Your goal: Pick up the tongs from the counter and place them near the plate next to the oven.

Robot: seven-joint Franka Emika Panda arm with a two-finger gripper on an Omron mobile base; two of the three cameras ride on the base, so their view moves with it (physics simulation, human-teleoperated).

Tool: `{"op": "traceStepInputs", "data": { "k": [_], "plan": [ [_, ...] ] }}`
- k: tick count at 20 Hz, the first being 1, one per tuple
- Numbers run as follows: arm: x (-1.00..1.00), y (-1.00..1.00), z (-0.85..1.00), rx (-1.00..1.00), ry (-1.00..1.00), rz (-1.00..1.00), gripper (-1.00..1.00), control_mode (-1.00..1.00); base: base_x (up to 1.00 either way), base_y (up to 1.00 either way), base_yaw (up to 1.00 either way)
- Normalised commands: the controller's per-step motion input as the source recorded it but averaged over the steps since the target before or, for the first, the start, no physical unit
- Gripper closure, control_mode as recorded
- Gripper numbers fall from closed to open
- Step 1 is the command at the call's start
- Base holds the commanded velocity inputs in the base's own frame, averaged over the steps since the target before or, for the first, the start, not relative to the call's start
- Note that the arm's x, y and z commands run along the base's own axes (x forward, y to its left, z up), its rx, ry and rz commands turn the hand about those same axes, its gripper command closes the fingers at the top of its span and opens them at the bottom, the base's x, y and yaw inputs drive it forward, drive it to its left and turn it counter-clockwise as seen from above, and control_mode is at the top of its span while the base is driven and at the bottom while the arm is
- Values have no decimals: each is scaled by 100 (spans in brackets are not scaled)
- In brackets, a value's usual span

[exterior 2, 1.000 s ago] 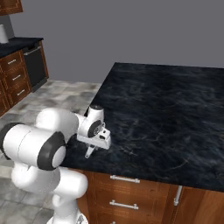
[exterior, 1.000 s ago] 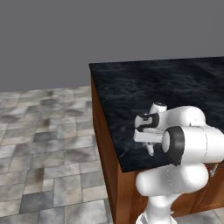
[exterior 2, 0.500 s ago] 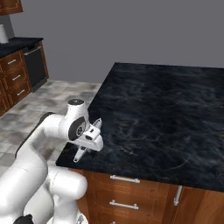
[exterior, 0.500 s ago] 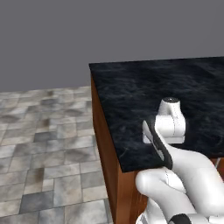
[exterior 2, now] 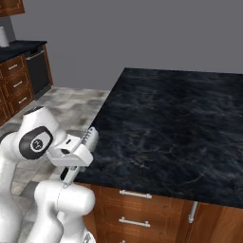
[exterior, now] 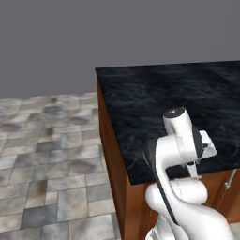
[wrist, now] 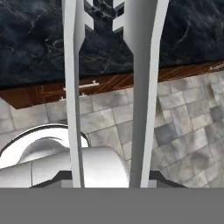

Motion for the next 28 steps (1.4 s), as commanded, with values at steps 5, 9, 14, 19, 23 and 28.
{"op": "traceStepInputs", "data": {
  "k": [5,9,14,19,23,28],
  "plan": [
    [-76,-22,94,0,-4,-12,100,-100,0,0,0],
    [-12,1,83,1,-13,-2,100,-100,0,0,0],
    [0,0,32,21,-22,23,100,-100,0,0,0],
    [0,0,14,13,-15,18,100,100,0,0,5],
    [0,0,0,0,0,0,100,100,1,2,30],
    [0,0,0,0,0,0,100,100,2,7,37]
  ]
}}
